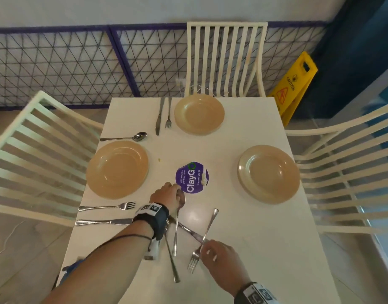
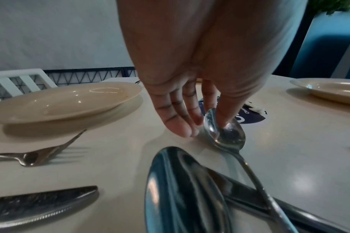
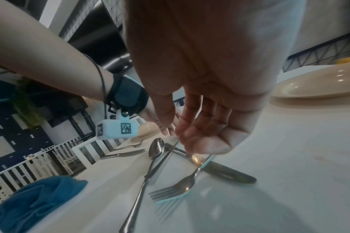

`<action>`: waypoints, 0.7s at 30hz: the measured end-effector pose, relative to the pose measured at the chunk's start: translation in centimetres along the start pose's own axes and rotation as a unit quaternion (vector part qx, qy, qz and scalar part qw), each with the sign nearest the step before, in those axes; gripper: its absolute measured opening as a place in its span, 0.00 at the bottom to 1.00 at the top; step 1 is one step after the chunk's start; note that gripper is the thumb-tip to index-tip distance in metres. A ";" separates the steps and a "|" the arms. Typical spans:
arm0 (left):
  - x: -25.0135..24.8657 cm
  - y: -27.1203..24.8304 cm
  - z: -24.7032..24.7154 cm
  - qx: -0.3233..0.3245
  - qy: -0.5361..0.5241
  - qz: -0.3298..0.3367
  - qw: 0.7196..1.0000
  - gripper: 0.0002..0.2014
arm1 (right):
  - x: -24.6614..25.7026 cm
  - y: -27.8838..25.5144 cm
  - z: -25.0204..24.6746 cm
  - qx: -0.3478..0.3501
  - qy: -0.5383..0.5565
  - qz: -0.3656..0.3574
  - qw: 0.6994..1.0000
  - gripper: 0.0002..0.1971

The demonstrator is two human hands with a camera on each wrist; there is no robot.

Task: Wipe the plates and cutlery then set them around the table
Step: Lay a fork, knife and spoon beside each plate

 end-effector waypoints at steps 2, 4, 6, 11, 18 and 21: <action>-0.5 0.4 -0.4 -0.006 0.010 -0.010 1.000 0.14 | -1.3 -1.2 -0.6 -0.013 0.003 0.011 1.000 0.10; -1.0 0.3 -1.0 -0.007 0.019 -0.018 1.000 0.11 | -2.7 -2.1 -0.9 -0.018 0.016 0.028 0.999 0.07; -1.4 0.0 -1.3 0.006 0.025 -0.021 0.999 0.12 | -3.9 -2.8 -1.1 -0.018 0.048 0.037 0.998 0.11; -2.7 -1.2 -3.7 -0.003 -0.011 0.010 1.000 0.14 | -5.4 -3.0 -1.7 -0.032 0.120 0.067 0.990 0.08; -3.3 -3.0 -9.6 -0.070 -0.194 0.039 0.978 0.13 | -2.7 1.0 -1.7 0.001 0.290 0.111 0.951 0.08; -2.2 -3.9 -10.8 -0.103 -0.350 0.012 0.931 0.10 | -0.6 3.1 -3.0 -0.005 0.444 0.135 0.886 0.12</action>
Point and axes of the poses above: each hand's wrist, its own y-axis towards the middle knuckle, its own z-axis out of the palm, x = y × z, the point moved 7 cm from there along y, towards the middle knuckle, and after that the axes turned 4 degrees about y, right-handed, at the moved point
